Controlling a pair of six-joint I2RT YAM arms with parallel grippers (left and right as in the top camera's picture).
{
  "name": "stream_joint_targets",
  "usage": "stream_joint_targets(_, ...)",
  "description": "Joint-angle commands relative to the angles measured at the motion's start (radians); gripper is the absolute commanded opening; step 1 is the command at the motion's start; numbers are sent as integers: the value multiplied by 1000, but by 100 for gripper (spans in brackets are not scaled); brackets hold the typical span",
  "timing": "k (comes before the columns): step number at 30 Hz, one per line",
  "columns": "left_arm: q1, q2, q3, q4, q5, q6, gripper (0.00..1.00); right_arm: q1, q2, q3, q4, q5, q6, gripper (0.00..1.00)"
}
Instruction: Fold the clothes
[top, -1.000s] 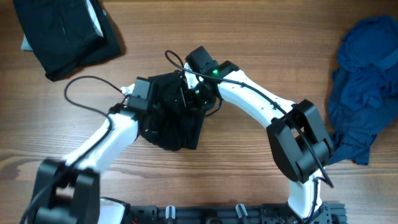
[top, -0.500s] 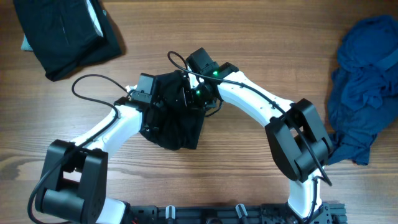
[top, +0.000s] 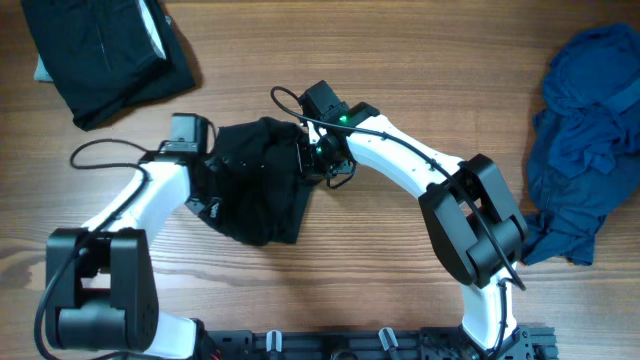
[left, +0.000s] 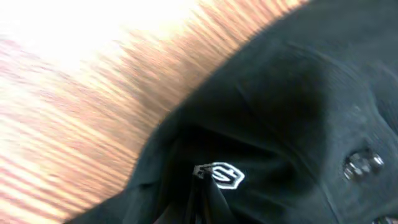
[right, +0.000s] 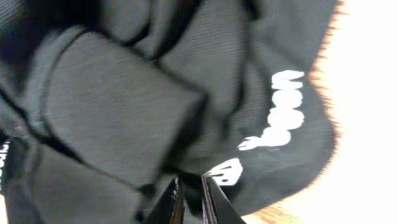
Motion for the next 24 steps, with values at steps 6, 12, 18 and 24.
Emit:
stream_joint_targets(6,56,-41,-34,-105,-117,3,4,-5,24,-6,2,48,6,12)
stream_joint_targets(12,55,-192,51,-233,-223,6,5,-37,21,-2,-17,67,31,11)
stream_joint_targets(18,55,-331,59,-262,-270,6,61,-80,-9,18,-79,13,11,13)
stream_joint_targets(24,56,-319,59,-241,-259,68,84,-81,-22,15,-132,-242,-154,88)
